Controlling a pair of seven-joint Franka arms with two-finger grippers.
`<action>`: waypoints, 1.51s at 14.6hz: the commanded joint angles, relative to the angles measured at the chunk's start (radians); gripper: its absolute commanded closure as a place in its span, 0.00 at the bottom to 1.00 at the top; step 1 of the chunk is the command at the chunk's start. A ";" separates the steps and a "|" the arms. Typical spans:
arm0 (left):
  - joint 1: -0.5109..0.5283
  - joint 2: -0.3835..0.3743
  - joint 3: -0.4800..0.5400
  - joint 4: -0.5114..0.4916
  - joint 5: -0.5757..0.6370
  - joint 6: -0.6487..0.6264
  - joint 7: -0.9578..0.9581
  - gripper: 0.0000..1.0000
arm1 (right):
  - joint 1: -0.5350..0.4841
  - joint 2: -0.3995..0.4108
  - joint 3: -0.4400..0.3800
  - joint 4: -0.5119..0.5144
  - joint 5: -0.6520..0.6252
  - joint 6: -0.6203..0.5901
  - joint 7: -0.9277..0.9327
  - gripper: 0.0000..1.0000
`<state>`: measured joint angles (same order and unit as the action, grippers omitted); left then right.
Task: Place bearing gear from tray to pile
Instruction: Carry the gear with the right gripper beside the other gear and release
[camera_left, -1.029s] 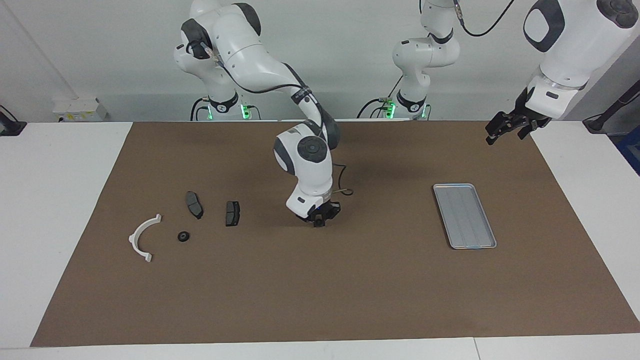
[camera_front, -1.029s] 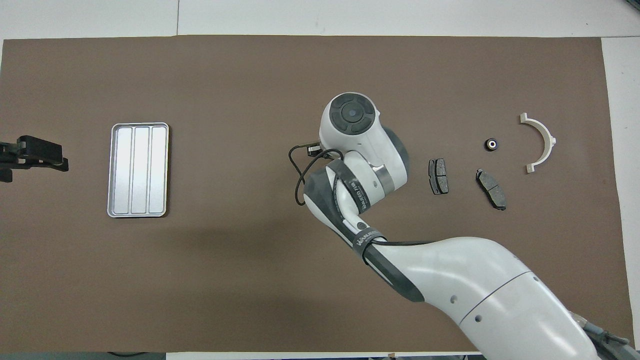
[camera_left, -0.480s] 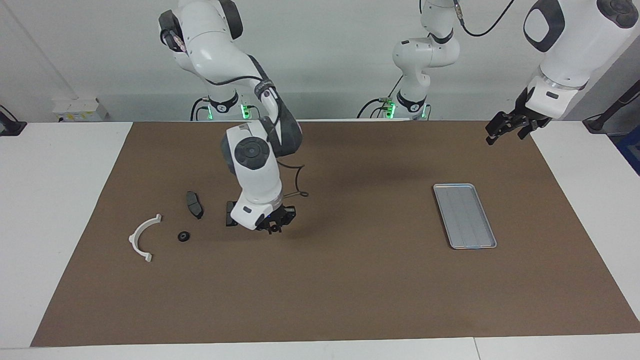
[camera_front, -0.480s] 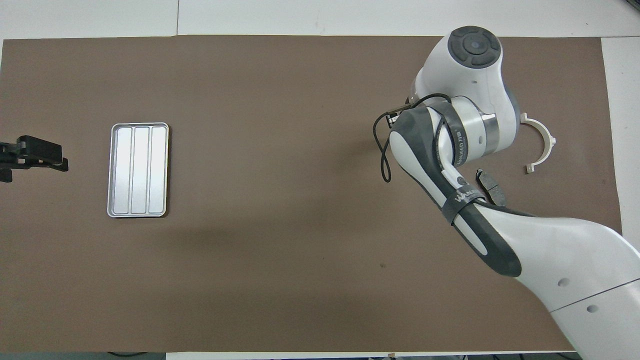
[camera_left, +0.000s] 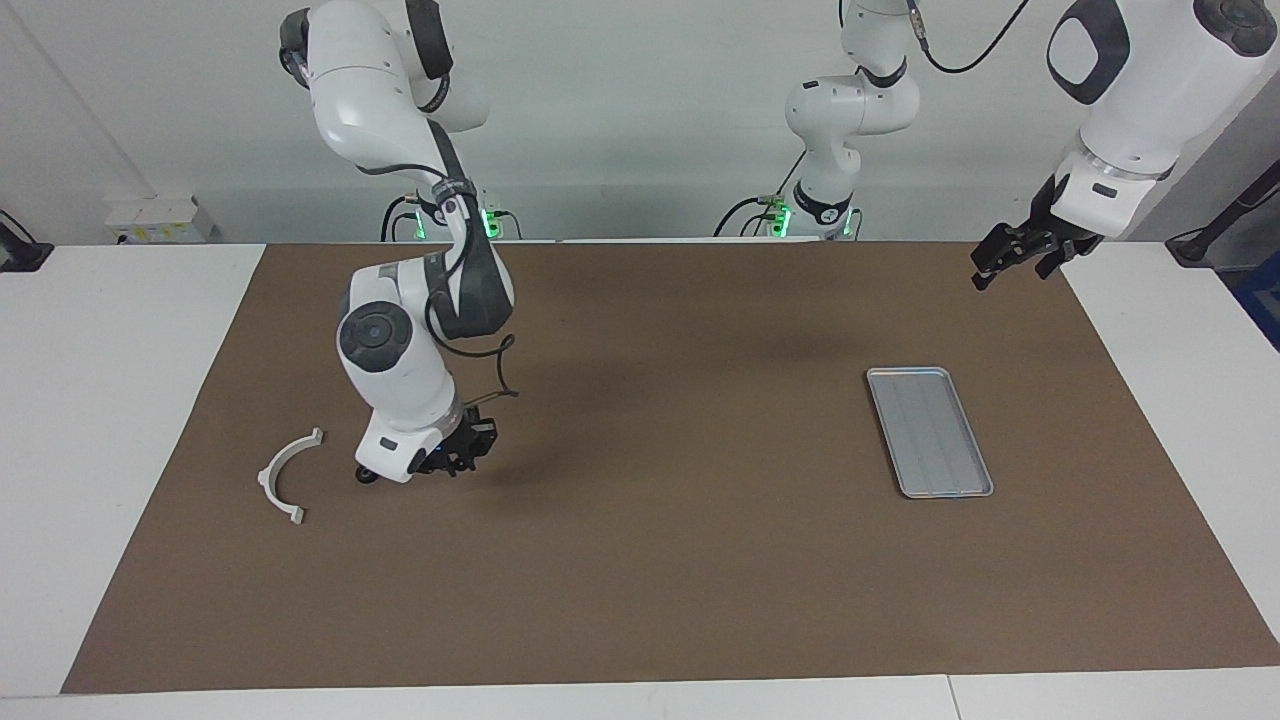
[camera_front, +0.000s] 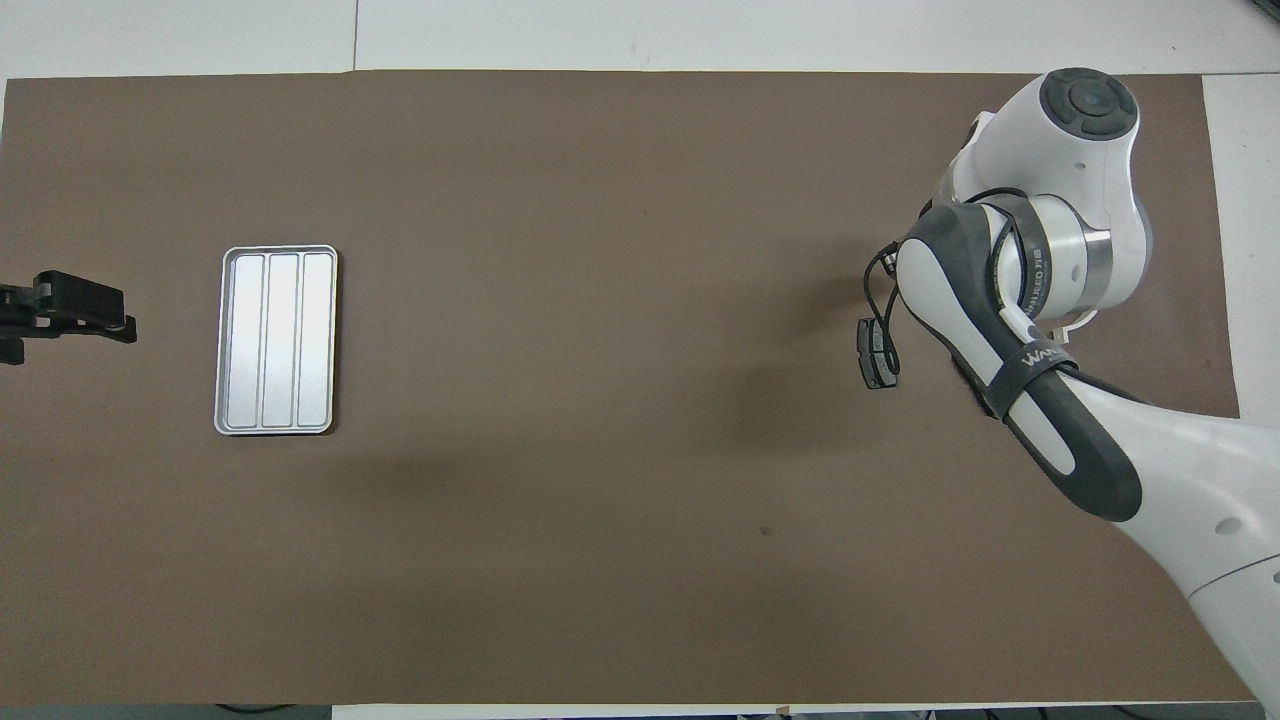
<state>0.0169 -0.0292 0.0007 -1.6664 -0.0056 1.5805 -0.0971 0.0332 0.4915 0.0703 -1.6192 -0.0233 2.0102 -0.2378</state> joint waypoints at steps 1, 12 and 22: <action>-0.017 -0.009 0.013 -0.004 0.019 -0.013 0.000 0.00 | -0.030 -0.062 0.016 -0.106 -0.009 0.044 -0.037 1.00; -0.017 -0.009 0.013 -0.004 0.019 -0.013 0.000 0.00 | -0.061 -0.077 0.011 -0.241 -0.021 0.225 -0.086 1.00; -0.017 -0.009 0.013 -0.004 0.019 -0.013 0.000 0.00 | -0.065 -0.076 0.016 -0.243 -0.017 0.228 -0.049 0.07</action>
<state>0.0169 -0.0292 0.0007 -1.6664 -0.0056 1.5800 -0.0971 -0.0128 0.4398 0.0692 -1.8367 -0.0296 2.2323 -0.3038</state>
